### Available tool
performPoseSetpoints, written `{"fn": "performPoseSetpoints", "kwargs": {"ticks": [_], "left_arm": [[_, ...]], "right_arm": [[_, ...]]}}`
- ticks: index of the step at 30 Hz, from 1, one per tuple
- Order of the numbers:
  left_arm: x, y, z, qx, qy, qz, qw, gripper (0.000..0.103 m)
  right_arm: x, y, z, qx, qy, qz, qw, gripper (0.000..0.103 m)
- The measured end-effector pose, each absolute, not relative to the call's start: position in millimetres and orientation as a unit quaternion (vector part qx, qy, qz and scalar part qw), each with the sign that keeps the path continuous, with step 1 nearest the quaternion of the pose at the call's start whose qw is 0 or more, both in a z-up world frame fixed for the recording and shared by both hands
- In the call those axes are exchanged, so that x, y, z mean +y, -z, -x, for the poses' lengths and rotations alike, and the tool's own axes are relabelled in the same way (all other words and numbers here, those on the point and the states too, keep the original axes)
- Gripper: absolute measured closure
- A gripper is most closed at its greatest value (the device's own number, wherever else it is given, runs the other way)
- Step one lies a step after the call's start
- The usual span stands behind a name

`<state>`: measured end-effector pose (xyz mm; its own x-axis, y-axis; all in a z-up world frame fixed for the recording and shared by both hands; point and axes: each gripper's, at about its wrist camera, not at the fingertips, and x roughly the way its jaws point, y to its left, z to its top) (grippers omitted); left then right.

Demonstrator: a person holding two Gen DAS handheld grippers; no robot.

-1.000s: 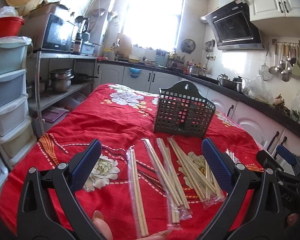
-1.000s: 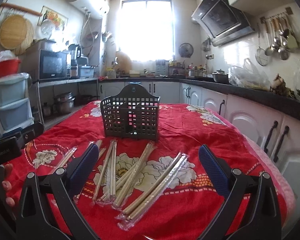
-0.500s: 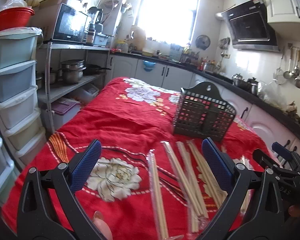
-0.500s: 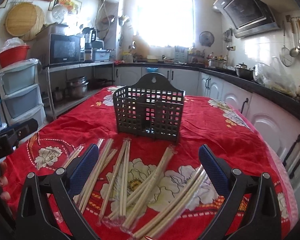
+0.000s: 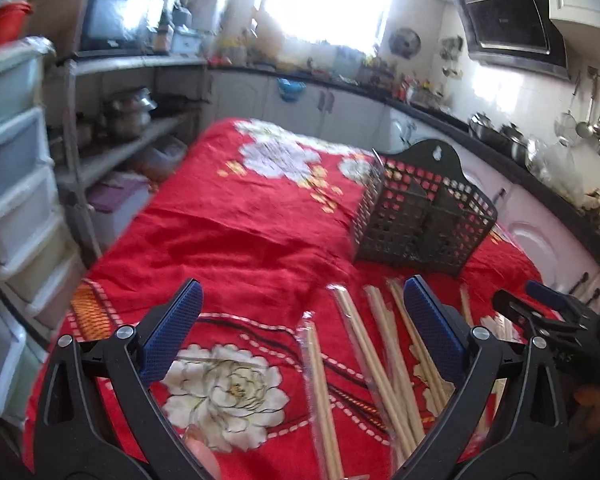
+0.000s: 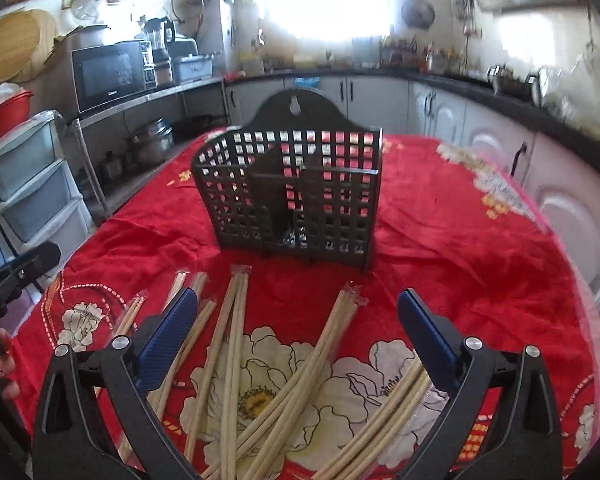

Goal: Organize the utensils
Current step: 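Move the left tool toward the chopsticks while the right tool also lowers toward them, then close the left tool on a wooden chopstick while the right tool closes on another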

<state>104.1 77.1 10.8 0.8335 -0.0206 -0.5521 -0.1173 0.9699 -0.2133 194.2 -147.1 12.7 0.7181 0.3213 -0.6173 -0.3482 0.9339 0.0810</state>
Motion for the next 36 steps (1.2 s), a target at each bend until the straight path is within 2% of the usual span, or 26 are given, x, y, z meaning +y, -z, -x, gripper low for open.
{"fn": "performPoseSetpoints", "kwargs": {"ticks": [4,10,14,16,18,23,30,33,36], "left_arm": [[74.3,-3.7,-116.7,0.305,-0.016,0.108,0.946,0.010],[76.5,16.2,-126.6,0.334,0.015,0.125,0.934,0.010],[77.5,29.5,-130.8,0.361,0.034,0.134,0.922,0.014],[79.6,37.9,-131.7,0.370,0.057,0.157,0.914,0.018],[78.2,43.4,-132.8,0.379,0.057,0.159,0.910,0.030],[77.2,52.3,-138.2,0.401,0.064,0.164,0.899,0.047],[84.4,68.7,-151.3,0.439,0.077,0.198,0.873,0.054],[84.2,67.9,-158.8,0.446,0.075,0.192,0.871,0.055],[83.9,68.4,-167.1,0.449,0.073,0.190,0.870,0.056]], "right_arm": [[-146.9,-9.1,-211.5,0.348,-0.176,0.018,0.921,0.008],[-139.1,3.3,-239.4,0.397,-0.191,0.024,0.897,0.046],[-138.4,12.4,-249.6,0.422,-0.181,0.027,0.888,0.057],[-139.0,15.8,-252.7,0.430,-0.182,0.023,0.884,0.059],[-139.4,19.2,-255.7,0.437,-0.176,0.024,0.882,0.061],[-141.8,26.3,-264.3,0.452,-0.162,0.020,0.877,0.061],[-142.9,34.9,-277.8,0.471,-0.156,0.010,0.868,0.062],[-147.6,39.7,-283.3,0.479,-0.157,-0.006,0.863,0.070],[-155.2,42.1,-286.4,0.482,-0.155,-0.019,0.862,0.082]]}}
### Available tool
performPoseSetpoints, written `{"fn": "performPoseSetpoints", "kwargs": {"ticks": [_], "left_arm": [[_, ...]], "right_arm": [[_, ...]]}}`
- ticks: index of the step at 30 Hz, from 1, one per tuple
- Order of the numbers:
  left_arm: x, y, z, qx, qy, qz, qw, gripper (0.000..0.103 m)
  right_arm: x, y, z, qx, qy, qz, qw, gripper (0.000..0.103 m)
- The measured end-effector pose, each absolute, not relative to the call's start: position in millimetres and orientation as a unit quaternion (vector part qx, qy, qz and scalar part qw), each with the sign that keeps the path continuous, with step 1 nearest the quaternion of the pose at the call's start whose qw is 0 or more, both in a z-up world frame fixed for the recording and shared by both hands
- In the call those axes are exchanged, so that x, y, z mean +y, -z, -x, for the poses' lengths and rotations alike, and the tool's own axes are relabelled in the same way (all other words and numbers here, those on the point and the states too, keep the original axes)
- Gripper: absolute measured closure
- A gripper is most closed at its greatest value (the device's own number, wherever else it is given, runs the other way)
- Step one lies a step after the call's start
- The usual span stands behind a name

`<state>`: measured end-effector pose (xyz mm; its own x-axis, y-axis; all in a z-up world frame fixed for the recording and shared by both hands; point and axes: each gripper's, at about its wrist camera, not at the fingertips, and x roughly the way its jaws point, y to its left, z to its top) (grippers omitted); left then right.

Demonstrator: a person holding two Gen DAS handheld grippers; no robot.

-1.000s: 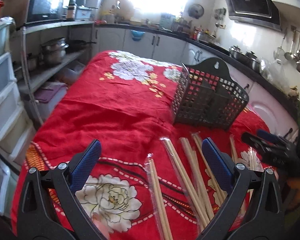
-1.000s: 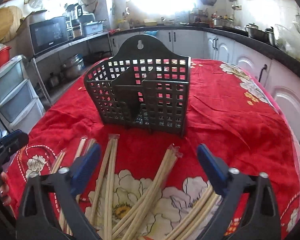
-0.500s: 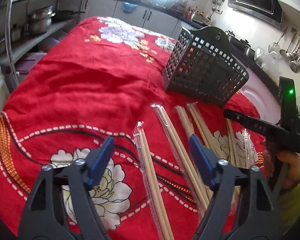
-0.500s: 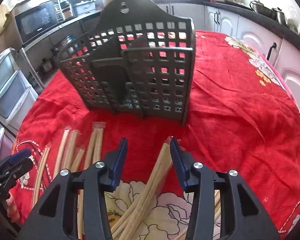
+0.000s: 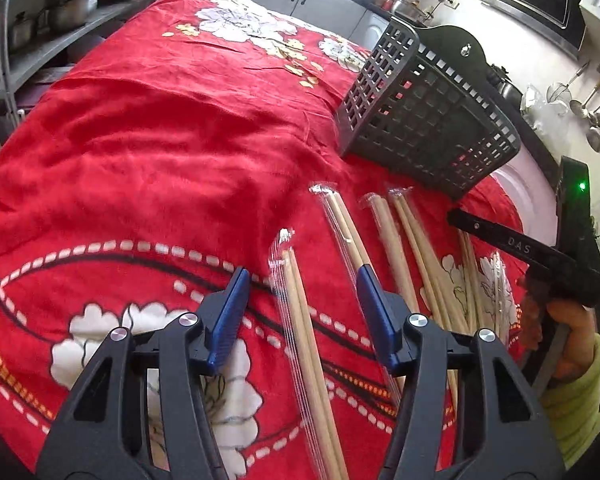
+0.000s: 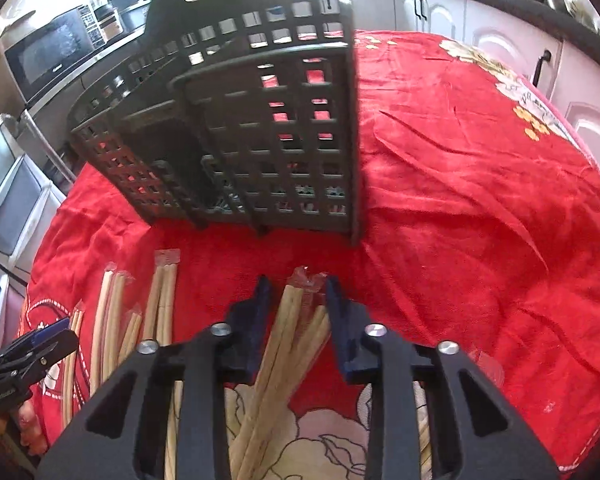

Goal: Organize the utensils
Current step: 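Close the left tool on a wooden chopstick while the right tool closes on another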

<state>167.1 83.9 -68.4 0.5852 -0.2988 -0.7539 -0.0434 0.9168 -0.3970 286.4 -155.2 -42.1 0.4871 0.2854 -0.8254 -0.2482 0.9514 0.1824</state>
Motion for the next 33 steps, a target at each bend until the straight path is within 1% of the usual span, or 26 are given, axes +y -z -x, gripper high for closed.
{"fn": "performPoseSetpoints", "kwargs": {"ticks": [1,4,5,6,8,13,15,21,24,33], "left_arm": [[82.8,68.6,-170.2,0.451,0.072,0.189,0.869,0.057],[80.4,67.9,-178.6,0.454,0.066,0.178,0.871,0.063],[81.6,68.0,-180.3,0.452,0.066,0.180,0.871,0.068],[83.0,68.9,-180.8,0.450,0.064,0.181,0.872,0.075],[85.0,71.3,-180.6,0.444,0.056,0.178,0.876,0.084],[88.1,71.1,-182.5,0.445,0.046,0.178,0.876,0.096],[87.3,69.6,-182.6,0.446,0.046,0.175,0.877,0.099],[85.6,50.5,-171.1,0.422,0.052,0.180,0.887,0.100],[82.3,32.5,-165.7,0.406,0.065,0.182,0.893,0.101],[54.8,-25.6,-155.7,0.345,0.103,0.140,0.922,0.101]], "right_arm": [[-159.1,42.2,-286.8,0.482,-0.156,-0.027,0.862,0.083],[-168.6,39.5,-287.0,0.479,-0.161,-0.052,0.861,0.087],[-172.3,37.8,-286.3,0.476,-0.163,-0.059,0.862,0.088],[-176.0,35.6,-284.9,0.473,-0.168,-0.068,0.862,0.088],[-184.8,29.8,-278.0,0.459,-0.186,-0.094,0.864,0.089],[-192.6,14.6,-259.7,0.437,-0.209,-0.102,0.869,0.089],[-194.0,10.1,-254.6,0.431,-0.213,-0.102,0.871,0.089],[-199.5,-5.0,-239.5,0.413,-0.222,-0.103,0.877,0.090],[-202.5,-15.7,-233.8,0.400,-0.227,-0.108,0.882,0.091],[-201.2,-54.7,-215.4,0.339,-0.239,-0.093,0.905,0.092]]}}
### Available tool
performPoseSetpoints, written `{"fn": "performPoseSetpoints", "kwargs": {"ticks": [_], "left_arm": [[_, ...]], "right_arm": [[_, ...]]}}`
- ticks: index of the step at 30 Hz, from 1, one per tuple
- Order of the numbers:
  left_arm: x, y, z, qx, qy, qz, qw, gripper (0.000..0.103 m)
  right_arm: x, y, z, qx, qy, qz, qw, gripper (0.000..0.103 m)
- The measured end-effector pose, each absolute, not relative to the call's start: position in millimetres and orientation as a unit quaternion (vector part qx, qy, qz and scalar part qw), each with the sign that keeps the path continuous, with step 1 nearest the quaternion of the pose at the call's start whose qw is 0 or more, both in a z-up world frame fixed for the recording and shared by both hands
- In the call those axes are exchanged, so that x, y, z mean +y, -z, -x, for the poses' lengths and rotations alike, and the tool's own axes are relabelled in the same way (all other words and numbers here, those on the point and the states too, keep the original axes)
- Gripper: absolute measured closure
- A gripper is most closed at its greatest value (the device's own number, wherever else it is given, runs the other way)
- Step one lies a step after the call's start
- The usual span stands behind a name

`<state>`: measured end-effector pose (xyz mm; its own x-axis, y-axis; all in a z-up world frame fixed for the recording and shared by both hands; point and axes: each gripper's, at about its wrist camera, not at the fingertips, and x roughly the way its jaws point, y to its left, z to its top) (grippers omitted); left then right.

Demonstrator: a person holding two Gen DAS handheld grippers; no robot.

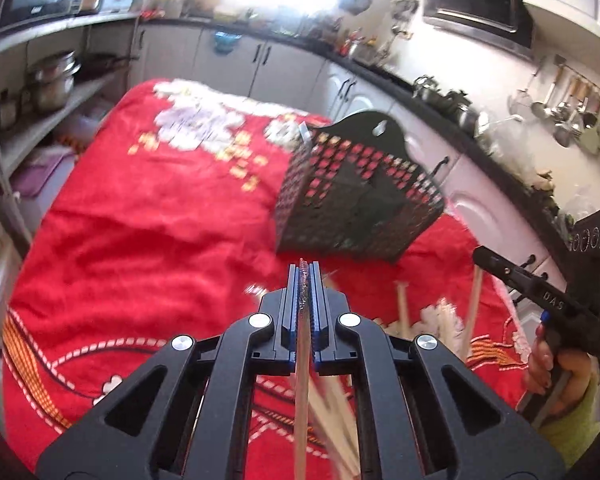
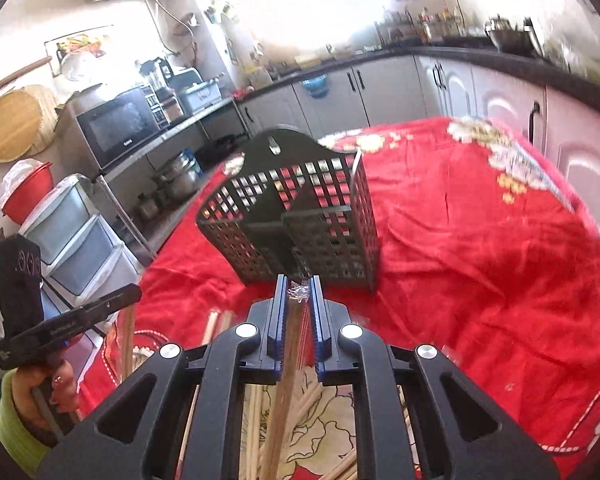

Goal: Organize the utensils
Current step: 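Close the left tool on a wooden chopstick while the right tool closes on another, then lift the left tool's chopstick over the grey caddy while the right tool carries its chopstick there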

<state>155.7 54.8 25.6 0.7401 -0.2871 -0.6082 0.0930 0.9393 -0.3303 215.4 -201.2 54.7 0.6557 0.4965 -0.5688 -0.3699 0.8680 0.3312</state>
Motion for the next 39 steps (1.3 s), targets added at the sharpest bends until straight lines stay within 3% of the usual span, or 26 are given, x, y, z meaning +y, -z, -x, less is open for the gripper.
{"fn": "performPoseSetpoints", "kwargs": {"ticks": [39], "left_arm": [[7.0,-179.3,-219.7,0.196,0.138,0.117,0.964,0.101]], "right_arm": [[-184.9,-191.7,-229.4,0.176,-0.267,-0.065,0.945,0.094]]}}
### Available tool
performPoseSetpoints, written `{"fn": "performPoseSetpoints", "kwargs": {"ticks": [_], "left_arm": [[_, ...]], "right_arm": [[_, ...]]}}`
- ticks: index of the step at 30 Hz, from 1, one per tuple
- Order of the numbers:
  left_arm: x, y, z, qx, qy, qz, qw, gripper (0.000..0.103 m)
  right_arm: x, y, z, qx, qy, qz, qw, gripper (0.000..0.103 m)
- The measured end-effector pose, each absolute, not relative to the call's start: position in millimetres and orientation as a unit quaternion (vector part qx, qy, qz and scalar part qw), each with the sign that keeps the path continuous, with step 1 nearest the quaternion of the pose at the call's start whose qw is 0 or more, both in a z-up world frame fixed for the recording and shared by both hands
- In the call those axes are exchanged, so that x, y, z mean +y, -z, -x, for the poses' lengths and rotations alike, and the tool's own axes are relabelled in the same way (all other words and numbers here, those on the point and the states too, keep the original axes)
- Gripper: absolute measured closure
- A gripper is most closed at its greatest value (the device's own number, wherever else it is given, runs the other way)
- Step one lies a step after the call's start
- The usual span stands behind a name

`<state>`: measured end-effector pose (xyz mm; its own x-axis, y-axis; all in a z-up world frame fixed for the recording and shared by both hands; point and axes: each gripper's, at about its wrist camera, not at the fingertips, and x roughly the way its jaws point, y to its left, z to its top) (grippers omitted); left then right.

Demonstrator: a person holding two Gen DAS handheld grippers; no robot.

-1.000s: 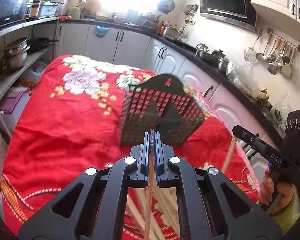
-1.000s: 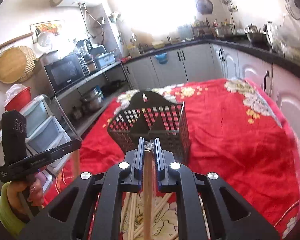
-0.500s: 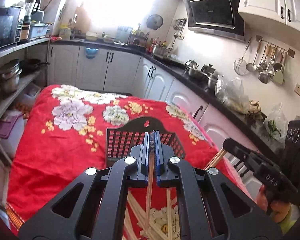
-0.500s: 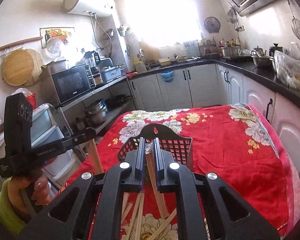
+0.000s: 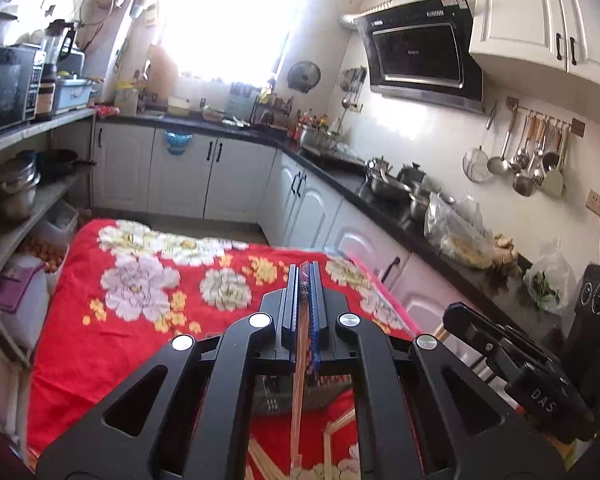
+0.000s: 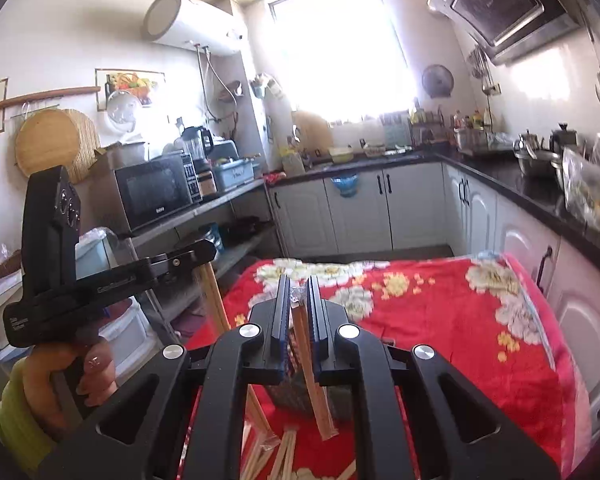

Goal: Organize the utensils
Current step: 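Lift the left tool's chopstick over the grey caddy while the right tool carries its chopstick there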

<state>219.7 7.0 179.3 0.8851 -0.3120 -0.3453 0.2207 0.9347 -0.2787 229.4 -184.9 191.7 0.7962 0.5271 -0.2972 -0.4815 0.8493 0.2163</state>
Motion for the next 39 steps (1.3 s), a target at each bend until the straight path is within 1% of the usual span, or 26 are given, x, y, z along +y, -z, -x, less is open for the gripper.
{"fn": "performPoseSetpoints", "kwargs": {"ticks": [10,16,23,30,39], "left_arm": [[18.5,-221.3,-233.7,0.137,0.090,0.114,0.980,0.101],[16.6,-226.2,-248.4,0.114,0.057,0.096,0.987,0.101],[18.2,-198.4,-265.3,0.112,0.042,0.096,0.988,0.101],[22.5,-165.5,-272.5,0.115,0.042,0.116,0.986,0.101],[13.1,-132.8,-262.7,0.096,0.048,0.108,0.988,0.101]], "right_arm": [[-184.7,-223.6,-250.0,0.145,-0.271,-0.072,0.949,0.094],[-184.7,-232.1,-263.7,0.139,-0.268,-0.078,0.950,0.094],[-188.4,-223.9,-276.3,0.137,-0.254,-0.079,0.954,0.094],[-192.5,-190.8,-293.4,0.159,-0.239,-0.087,0.954,0.094],[-196.5,-156.6,-298.1,0.161,-0.231,-0.102,0.954,0.094]]}}
